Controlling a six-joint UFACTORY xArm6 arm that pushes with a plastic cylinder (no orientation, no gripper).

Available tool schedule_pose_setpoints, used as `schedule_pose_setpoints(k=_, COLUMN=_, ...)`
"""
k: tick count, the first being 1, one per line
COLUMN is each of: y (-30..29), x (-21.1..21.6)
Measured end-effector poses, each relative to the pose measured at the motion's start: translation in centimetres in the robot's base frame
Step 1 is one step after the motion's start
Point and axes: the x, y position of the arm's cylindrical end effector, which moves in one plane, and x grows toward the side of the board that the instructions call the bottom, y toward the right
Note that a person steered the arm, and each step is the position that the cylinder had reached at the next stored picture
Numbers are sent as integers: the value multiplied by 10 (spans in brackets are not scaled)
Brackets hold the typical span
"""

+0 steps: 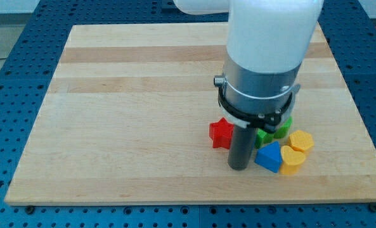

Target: Move the heart towards the green star

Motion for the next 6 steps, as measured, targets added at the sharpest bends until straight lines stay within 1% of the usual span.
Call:
schedule_pose_setpoints(k=1, y=10, x=41)
schedule_pose_setpoints(k=2, y=66, x=36)
schedule_pose_setpoints(k=3, y=126, x=21)
schedule_pose_setpoints(k=4, y=147, x=2)
schedule_pose_setpoints(k=5, y=108, x=1)
schedule_pose_setpoints(k=6, y=87, x=15)
